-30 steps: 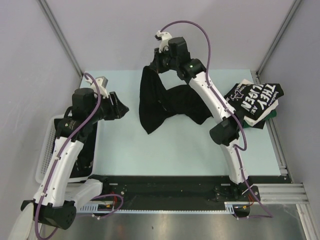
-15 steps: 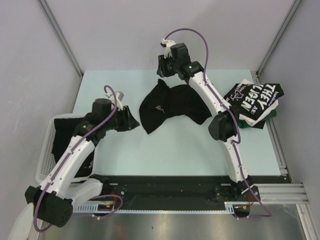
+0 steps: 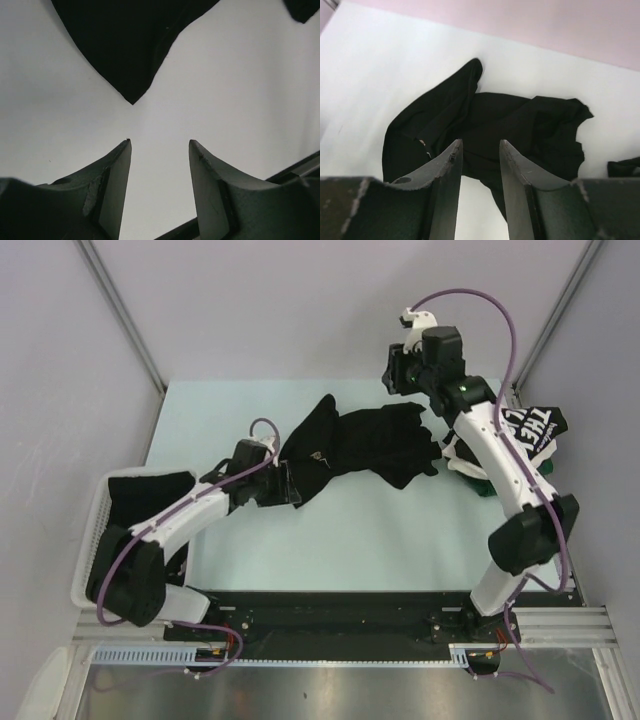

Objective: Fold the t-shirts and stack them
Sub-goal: Flatten out the tshirt

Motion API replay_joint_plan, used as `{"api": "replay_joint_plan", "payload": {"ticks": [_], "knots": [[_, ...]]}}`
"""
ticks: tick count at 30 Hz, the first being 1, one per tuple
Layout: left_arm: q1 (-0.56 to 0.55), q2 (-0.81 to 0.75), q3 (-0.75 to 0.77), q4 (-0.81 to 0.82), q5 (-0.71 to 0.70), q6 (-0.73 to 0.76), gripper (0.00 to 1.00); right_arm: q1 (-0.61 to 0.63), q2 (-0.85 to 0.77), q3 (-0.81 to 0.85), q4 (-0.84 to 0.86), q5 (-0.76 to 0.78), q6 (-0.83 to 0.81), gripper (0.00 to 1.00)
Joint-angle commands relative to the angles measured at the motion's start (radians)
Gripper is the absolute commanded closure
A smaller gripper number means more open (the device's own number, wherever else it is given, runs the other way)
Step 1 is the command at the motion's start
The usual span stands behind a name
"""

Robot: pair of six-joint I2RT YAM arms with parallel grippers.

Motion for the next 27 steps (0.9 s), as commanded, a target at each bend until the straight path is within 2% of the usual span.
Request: {"api": "replay_joint_plan", "payload": {"ticks": [1, 13, 27], "knots": [[-0.032, 0.133, 0.086, 0.019, -0.101, -0.007, 0.45, -0.004, -0.120, -0.114, 0.079, 0.014, -0.014, 0.59], [-0.071, 0.324, 0.217, -0.013, -0.249, 0.002, 0.46, -0.007, -0.271, -0.245, 0.038, 0.004, -0.003, 0.60], [-0.121, 0.422, 0.236, -0.081, -0.304, -0.030, 0.47, -0.004, -0.289, -0.279, 0.033, -0.009, 0.001, 0.59]]}}
